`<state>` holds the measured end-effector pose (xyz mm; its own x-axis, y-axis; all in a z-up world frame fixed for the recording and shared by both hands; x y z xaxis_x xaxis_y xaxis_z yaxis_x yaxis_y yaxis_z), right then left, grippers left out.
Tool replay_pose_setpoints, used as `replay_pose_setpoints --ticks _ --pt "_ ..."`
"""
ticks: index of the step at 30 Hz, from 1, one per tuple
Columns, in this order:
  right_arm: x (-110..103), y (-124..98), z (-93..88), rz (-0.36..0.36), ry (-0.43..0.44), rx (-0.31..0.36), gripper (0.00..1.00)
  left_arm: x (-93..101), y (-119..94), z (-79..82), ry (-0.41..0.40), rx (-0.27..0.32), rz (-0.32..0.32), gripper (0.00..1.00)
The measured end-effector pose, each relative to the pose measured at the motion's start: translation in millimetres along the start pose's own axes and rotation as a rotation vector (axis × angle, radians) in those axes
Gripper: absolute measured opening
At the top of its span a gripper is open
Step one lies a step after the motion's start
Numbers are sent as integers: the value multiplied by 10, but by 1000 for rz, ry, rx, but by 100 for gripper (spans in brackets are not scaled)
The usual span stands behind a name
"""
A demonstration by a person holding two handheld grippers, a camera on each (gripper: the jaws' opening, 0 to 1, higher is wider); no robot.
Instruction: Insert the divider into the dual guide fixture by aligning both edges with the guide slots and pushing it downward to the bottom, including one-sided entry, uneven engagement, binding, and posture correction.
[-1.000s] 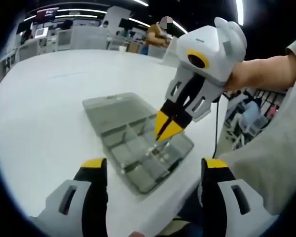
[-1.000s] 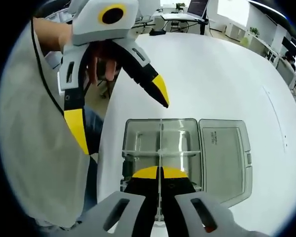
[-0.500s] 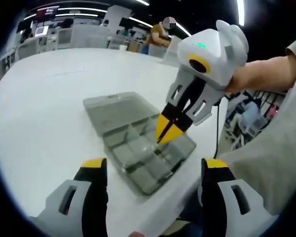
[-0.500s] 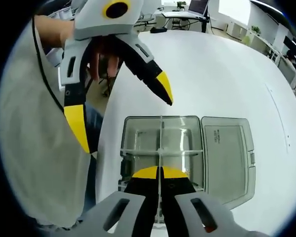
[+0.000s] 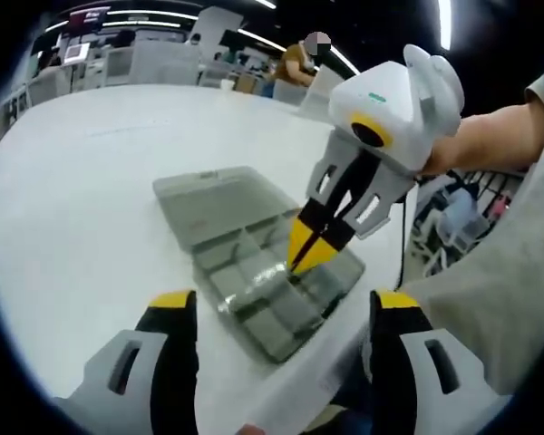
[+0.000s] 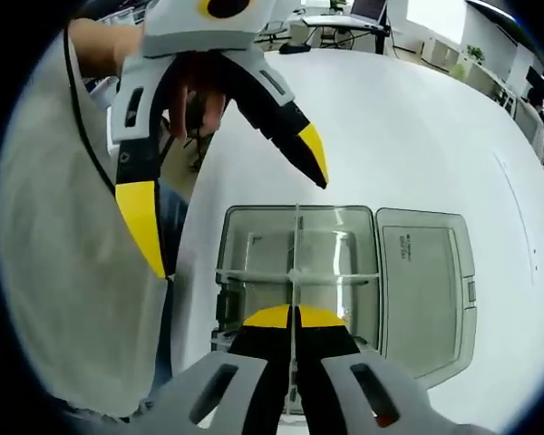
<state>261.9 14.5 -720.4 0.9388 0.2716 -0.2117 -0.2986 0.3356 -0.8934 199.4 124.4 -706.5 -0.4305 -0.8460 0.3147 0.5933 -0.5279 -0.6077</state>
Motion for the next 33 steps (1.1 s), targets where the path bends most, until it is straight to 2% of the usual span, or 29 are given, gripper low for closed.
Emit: replay_pose_setpoints --ticks 21,33 --pt "-11 5 0 -8 -10 -23 0 -10 -7 6 7 -5 0 76" --pt "-19 22 -16 -29 -8 -26 0 49 -39 -16 15 -3 5 76"
Point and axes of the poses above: the point that each gripper's makers call its tool centre point, and the gripper's own axes: y roughly forward along the fingers, x roughly to its right, z roughly out of its top, the point moved 7 cm from there along -y, roughly backward along the fingers, and after that the axes turned 8 degrees about z, right-handed, at the moved point
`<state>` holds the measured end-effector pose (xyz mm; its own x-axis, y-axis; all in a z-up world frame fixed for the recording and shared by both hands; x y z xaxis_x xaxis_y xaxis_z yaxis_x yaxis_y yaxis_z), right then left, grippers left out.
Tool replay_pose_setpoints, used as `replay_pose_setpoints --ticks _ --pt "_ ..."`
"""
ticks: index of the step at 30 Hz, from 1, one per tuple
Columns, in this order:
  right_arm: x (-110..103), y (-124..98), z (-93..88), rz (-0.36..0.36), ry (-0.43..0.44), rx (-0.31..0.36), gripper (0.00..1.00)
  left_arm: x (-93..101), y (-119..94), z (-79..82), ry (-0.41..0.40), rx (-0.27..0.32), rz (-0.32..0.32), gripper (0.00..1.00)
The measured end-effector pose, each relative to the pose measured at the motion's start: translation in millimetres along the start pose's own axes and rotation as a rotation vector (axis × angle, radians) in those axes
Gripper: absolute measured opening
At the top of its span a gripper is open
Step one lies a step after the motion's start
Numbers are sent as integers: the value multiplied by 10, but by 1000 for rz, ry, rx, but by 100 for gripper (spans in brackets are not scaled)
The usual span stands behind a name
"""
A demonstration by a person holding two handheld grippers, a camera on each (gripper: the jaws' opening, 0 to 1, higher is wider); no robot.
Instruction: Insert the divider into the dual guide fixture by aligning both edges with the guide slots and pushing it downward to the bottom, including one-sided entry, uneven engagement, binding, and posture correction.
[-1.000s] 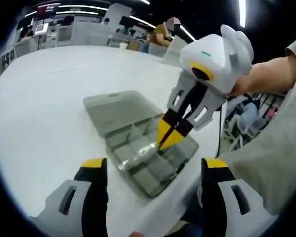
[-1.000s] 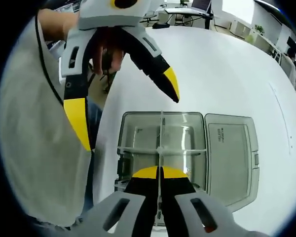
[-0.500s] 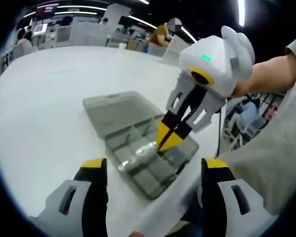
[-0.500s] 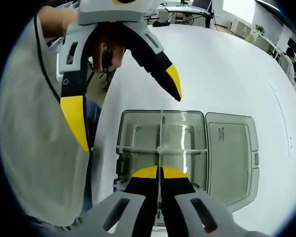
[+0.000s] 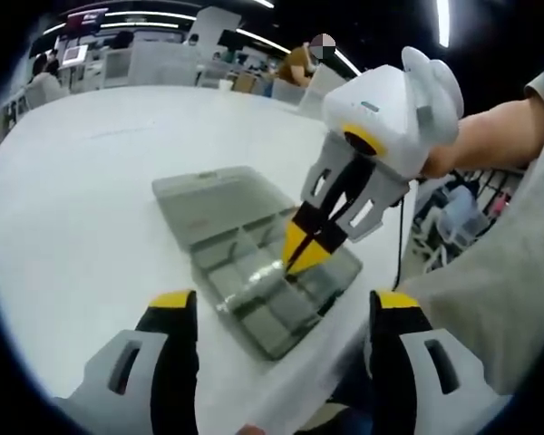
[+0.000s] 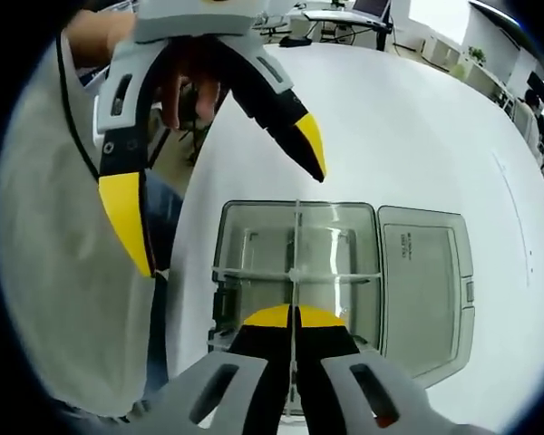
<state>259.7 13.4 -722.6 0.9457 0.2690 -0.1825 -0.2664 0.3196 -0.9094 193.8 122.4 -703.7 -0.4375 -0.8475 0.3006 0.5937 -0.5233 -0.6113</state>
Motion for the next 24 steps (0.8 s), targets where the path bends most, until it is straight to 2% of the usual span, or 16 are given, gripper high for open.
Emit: replay_pose_setpoints --ticks 10,22,24 --pt "-14 61 -6 -40 -20 -27 0 67 -56 -23 1 12 7 76" --pt "-9 90 -28 -51 -1 -8 0 125 -125 -99 3 2 15 75" --pt "-12 99 -32 -57 23 2 0 142 -131 -105 8 0 15 76"
Point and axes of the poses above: the point that each gripper's makers call its tool centre point, and the gripper's own axes: y roughly forward along the fingers, x roughly to its right, z roughly out of its top, the point moved 7 cm from there along -y, roughly backward along the fingers, and after that the axes turned 8 degrees about z, right-handed, at the moved point
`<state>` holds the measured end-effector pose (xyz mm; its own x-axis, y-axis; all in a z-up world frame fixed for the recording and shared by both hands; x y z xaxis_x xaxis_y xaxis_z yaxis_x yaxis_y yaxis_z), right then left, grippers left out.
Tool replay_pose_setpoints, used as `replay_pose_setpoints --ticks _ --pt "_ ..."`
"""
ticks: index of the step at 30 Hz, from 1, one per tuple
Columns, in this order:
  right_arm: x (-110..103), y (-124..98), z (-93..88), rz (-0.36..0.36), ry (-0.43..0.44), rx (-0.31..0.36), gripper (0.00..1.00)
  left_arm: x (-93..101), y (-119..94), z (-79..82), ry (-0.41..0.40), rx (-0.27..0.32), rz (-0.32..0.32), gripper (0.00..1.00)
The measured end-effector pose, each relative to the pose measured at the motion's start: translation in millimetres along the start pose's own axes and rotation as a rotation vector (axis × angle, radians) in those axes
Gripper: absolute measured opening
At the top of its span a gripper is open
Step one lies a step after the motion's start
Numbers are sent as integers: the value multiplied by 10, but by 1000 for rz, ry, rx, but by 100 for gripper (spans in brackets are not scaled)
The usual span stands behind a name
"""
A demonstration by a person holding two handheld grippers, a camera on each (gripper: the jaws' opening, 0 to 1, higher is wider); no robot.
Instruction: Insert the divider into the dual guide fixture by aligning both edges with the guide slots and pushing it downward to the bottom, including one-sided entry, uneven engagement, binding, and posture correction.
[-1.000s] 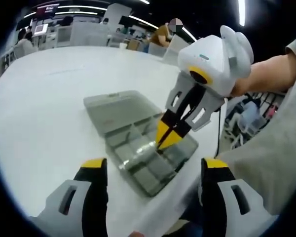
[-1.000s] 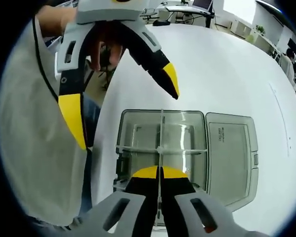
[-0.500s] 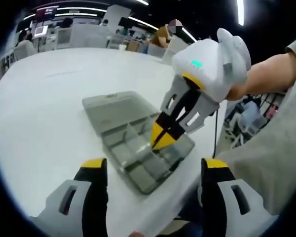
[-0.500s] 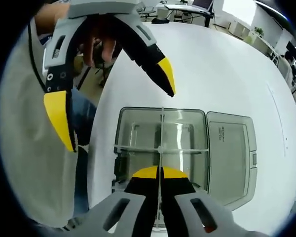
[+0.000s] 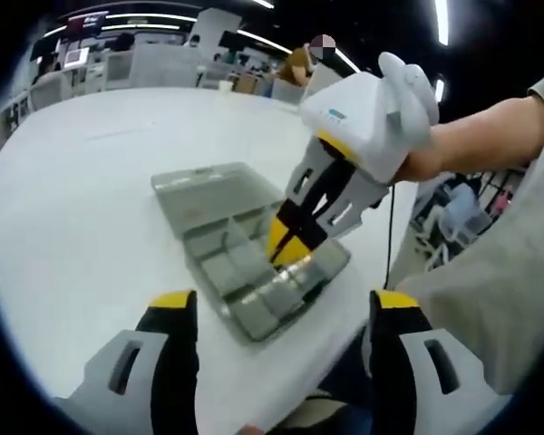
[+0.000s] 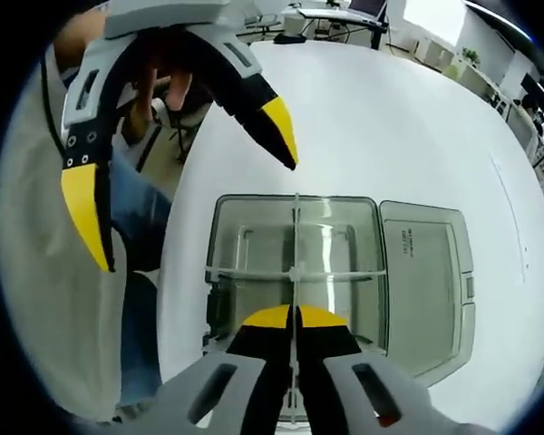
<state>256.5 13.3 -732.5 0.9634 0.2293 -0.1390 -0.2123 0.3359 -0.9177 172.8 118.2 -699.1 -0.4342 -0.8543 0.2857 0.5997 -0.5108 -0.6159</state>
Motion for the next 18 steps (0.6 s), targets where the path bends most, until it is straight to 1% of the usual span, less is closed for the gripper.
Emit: replay_pose_setpoints --ticks 3,5,12,18 --pt "-13 14 -8 10 15 7 1 2 0 -8 1 -4 2 76" --pt "-27 37 -19 16 47 28 4 3 -6 -10 -4 -3 4 76" --pt "-31 23 -31 3 74 64 6 7 -19 -44 -6 -11 7 76" --pt "-35 -9 -29 -18 100 97 13 4 -24 -64 -5 -19 14 76"
Point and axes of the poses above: the point that each gripper's makers call its tool centre point, and the gripper's own axes: y roughly forward along the fingers, x roughly to its right, z roughly out of its top, the point moved 7 cm from there along -y, roughly backward along the fingers, and after that the axes turned 8 degrees about z, right-handed, at the moved point
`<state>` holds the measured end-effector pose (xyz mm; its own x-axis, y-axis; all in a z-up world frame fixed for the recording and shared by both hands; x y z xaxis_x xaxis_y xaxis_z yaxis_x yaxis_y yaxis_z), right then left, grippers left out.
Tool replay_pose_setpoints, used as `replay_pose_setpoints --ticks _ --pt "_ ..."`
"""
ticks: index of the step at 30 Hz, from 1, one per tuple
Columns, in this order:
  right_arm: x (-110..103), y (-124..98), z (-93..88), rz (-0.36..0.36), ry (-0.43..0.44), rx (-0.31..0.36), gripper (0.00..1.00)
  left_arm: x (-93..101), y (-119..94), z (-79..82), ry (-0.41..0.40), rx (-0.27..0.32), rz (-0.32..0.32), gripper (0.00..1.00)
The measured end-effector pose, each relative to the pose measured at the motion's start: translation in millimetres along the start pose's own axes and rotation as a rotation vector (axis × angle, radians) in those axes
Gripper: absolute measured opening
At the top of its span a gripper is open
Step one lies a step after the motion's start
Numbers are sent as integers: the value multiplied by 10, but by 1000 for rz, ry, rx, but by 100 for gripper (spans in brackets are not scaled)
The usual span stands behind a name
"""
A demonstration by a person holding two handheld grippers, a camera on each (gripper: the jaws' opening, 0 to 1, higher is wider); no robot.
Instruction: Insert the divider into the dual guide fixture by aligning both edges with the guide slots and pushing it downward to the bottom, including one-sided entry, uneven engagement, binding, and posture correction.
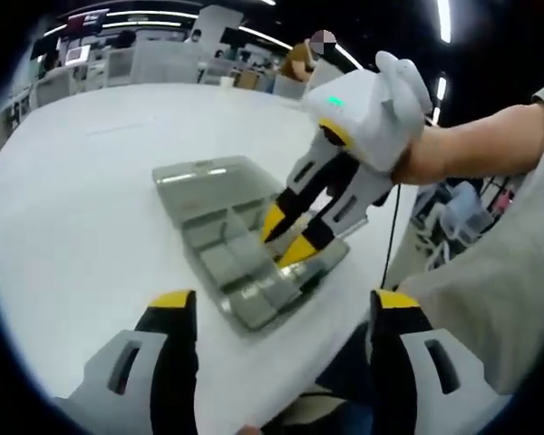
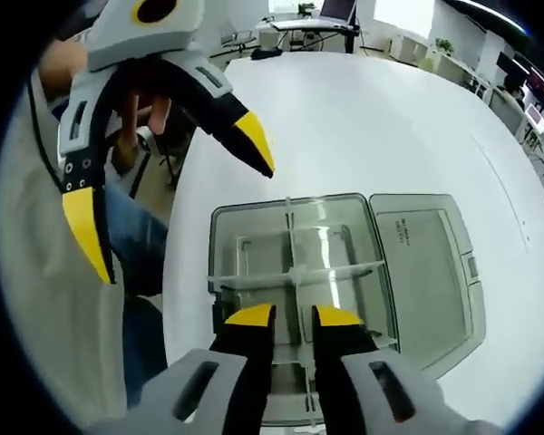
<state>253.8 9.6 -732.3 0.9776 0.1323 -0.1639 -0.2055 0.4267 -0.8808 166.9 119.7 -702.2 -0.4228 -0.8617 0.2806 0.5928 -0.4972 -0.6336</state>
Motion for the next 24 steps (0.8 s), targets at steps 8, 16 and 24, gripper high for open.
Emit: replay_pose_setpoints --ticks 8,16,24 --pt "-60 -119 -9 -28 107 126 25 -25 -33 -4 12 -8 16 79" --pt "-137 -224 -63 -56 209 246 37 -11 -45 18 41 -17 22 82" --pt "-246 -321 -122 -95 316 361 47 8 -49 23 75 -27 27 85"
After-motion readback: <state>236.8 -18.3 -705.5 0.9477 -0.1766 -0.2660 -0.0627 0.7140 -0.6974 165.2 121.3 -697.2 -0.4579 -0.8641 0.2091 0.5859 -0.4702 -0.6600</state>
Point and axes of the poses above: the point that each gripper's makers call its tool centre point, and the gripper's own axes: y roughly forward along the fingers, x roughly to its right, z roughly out of its top, the point moved 7 cm from there along -y, roughly backward along the fingers, and after that the axes turned 8 degrees about z, right-handed, at the moved point
